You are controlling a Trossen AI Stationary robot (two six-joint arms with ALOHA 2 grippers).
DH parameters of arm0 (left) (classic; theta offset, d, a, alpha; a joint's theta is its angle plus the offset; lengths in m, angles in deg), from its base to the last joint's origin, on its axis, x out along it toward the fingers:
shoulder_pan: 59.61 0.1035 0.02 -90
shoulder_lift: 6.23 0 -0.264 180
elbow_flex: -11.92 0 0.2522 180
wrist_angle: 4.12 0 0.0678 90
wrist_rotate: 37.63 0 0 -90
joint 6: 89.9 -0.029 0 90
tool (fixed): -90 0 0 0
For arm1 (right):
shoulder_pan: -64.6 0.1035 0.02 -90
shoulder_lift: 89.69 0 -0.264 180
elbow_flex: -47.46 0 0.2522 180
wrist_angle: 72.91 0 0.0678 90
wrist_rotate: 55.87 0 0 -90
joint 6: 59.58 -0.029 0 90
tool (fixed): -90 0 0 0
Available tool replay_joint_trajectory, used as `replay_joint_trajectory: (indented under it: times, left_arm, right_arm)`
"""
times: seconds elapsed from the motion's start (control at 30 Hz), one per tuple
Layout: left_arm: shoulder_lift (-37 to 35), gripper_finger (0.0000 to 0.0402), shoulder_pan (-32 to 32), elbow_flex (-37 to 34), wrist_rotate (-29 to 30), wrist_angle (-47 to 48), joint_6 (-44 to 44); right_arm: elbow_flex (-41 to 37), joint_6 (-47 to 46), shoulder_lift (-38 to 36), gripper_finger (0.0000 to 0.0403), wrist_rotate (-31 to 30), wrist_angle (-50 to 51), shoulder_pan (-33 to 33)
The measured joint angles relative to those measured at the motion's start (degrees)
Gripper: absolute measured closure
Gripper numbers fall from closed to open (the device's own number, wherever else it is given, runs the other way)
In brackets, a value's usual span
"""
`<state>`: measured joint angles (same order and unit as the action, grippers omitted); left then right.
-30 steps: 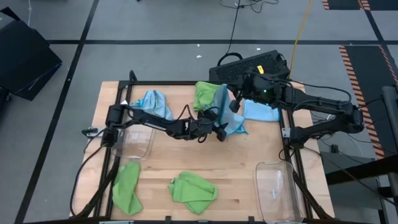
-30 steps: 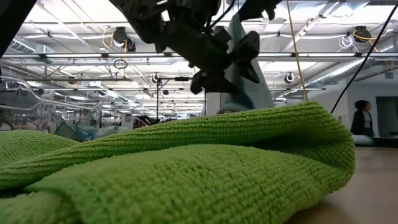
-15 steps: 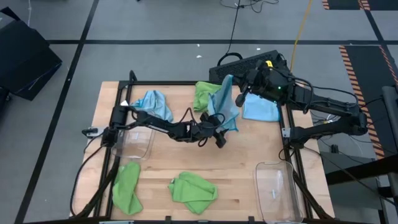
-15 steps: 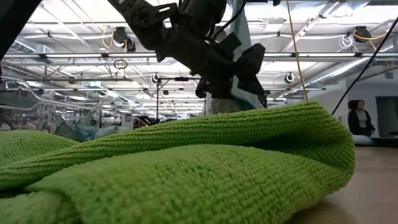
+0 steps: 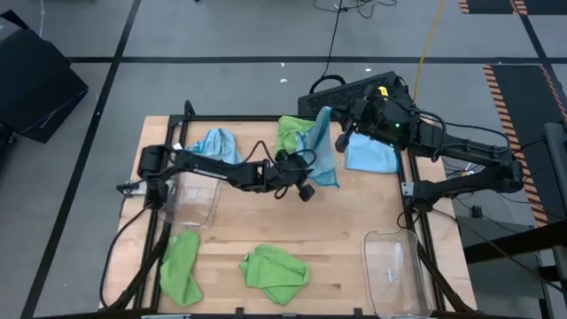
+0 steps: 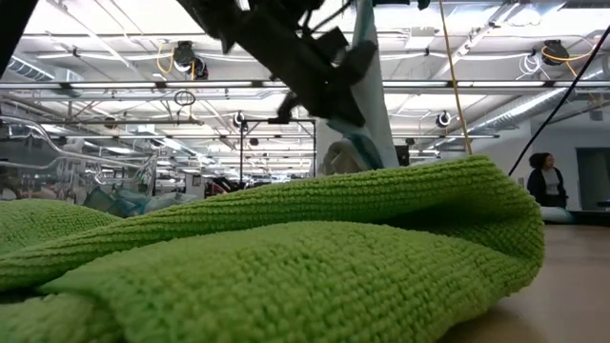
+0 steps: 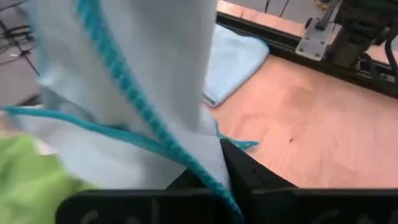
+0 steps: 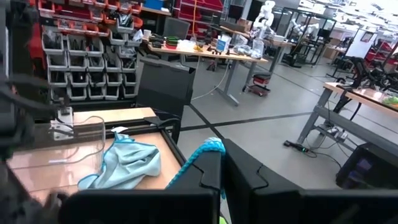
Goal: Sort microfiber towel by color & place in baskets
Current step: Fold the bottom blue microfiber towel
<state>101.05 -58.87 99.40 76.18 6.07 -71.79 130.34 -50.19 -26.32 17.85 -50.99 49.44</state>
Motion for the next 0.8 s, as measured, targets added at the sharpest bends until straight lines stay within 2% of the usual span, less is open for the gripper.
replay_joint_trajectory:
  times: [0.23,0.43,0.5,0.7,0.8]
  left_arm:
    - [-11.75,0.0396,0.11,0.0,0.39,11.07,-5.82]
    - [-22.88,0.0395,-0.41,0.02,2.08,11.47,-6.57]
    - [-26.19,0.0394,-0.86,0.04,1.55,11.57,-6.55]
    - [-31.77,0.0398,-3.47,0.09,-8.81,10.4,-7.7]
    - [-33.07,0.0396,-5.79,0.04,-14.84,10.04,-6.42]
  right_arm:
    - [3.68,0.8,0.06,0.0403,-0.41,-0.14,0.0]
    - [7.91,-1.21,0.24,0.0403,0.25,0.18,0.7]
    - [8.09,-0.99,0.19,0.0403,2.58,0.02,1.51]
    - [8.09,3.74,0.04,0.0403,17.55,0.0,3.64]
    - [8.09,3.93,0.04,0.0403,18.39,0.0,5.11]
